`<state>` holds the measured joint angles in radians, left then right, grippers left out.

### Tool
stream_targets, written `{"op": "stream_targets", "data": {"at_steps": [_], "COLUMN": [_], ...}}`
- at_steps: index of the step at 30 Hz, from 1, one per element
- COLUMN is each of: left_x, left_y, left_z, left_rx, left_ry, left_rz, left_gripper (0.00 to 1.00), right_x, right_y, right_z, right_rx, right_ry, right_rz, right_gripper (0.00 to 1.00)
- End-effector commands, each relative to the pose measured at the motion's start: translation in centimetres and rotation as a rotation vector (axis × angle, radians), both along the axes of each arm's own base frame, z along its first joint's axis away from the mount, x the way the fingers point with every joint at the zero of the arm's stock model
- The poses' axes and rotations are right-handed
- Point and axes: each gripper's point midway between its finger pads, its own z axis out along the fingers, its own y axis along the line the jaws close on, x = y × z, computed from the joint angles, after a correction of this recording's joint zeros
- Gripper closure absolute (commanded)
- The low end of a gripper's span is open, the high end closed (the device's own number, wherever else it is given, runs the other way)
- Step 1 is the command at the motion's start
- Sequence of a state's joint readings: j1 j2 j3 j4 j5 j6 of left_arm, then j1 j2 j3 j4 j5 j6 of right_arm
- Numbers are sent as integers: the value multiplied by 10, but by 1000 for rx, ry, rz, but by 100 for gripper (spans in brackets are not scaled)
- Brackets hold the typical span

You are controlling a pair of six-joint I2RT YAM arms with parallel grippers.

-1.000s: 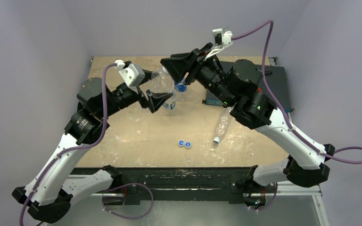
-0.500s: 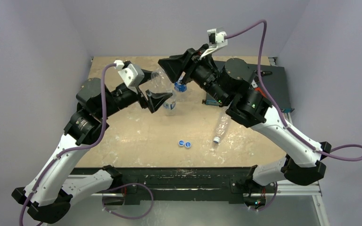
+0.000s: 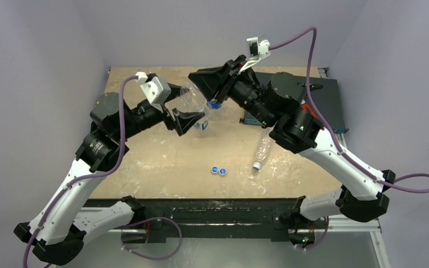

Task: Unscrew the bottle caps
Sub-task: Unscrew the bottle cap from the plastic bottle.

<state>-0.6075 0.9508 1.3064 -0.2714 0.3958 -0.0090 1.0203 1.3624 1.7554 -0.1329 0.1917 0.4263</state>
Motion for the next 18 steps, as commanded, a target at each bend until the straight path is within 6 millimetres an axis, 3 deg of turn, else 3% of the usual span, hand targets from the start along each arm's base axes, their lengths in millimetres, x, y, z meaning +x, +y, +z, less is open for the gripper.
{"op": "stream_targets", "data": {"at_steps": [1,6,10,18], "left_x": [-36,-89,-121,-143], "left_y": [-11,-25,-24,-20], "left_z": [23,38,56,68], "left_rx": [-61,-136,-187,-209], "left_ry": [-29,28,52,71], "left_rz": [-187,-481,-652,-763], "left_gripper": [100,100,100,100], "right_x": [-35,-77,-110,-162], "right_y": [-8,-8,-12,-21], "right_z": [37,51,52,46], "right_rx": [69,52,37,13], "right_ry": [-158,-354,-464,-600], "right_rz": [130,328,532,864], "right_gripper": [100,100,100,100]}}
